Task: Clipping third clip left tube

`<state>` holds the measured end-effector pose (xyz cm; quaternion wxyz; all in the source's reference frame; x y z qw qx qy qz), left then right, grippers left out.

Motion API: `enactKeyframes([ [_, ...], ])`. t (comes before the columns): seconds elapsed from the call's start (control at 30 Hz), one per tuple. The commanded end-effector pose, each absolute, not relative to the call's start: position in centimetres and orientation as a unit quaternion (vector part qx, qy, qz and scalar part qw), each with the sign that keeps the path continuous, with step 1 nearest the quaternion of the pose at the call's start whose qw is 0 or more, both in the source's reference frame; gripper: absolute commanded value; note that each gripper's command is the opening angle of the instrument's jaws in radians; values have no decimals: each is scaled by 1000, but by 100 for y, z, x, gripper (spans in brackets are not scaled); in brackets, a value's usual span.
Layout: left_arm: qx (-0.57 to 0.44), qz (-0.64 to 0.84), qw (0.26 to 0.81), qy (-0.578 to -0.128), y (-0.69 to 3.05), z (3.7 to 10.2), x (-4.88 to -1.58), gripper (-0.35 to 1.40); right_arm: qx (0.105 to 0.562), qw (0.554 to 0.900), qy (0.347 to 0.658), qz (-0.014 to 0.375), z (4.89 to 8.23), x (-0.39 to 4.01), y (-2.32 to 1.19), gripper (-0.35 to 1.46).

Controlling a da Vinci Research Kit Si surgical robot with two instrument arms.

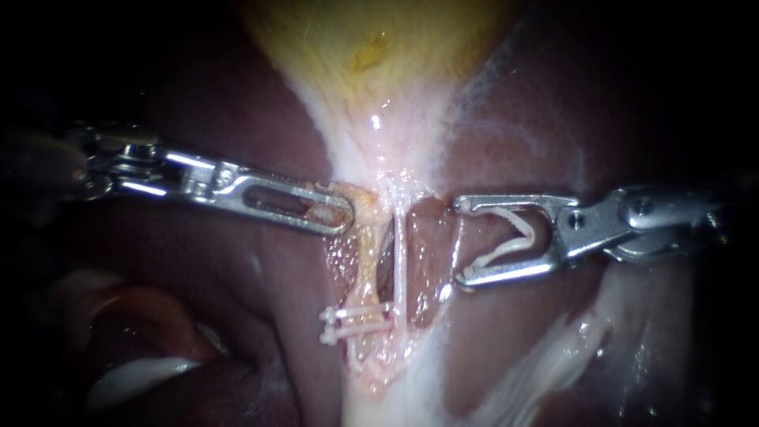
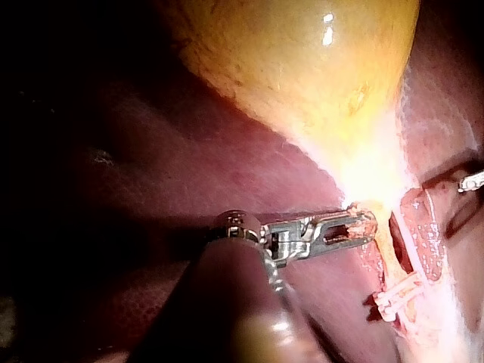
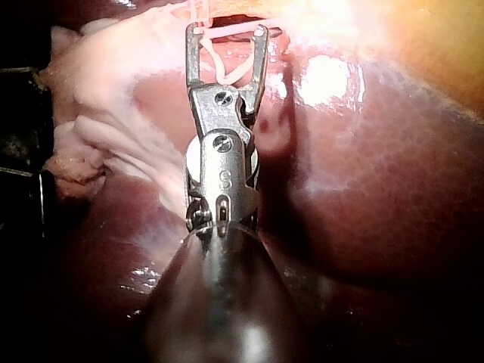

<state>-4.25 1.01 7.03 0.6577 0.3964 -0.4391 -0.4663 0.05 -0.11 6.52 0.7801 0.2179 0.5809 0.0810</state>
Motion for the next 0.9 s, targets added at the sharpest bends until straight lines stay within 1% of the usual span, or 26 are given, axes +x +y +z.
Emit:
enactKeyframes([
  [0.03, 397, -466, 658, -439, 101, 703, -424, -35, 218, 780, 581, 81, 652, 5, -11, 50],
  [0.23, 403, -465, 656, -438, 107, 685, -410, -35, 219, 779, 581, 80, 652, 5, -11, 50],
  [0.43, 404, -476, 648, -436, 113, 640, -391, -35, 219, 779, 582, 80, 651, 5, -12, 50],
  [0.63, 402, -472, 648, -443, 107, 614, -391, -35, 219, 779, 581, 80, 650, 7, -12, 50],
  [0.77, 402, -472, 648, -443, 107, 613, -393, -35, 219, 779, 582, 80, 650, 12, -14, 50],
  [0.9, 402, -472, 648, -443, 107, 613, -393, -35, 218, 780, 582, 78, 657, 26, -22, 50],
])
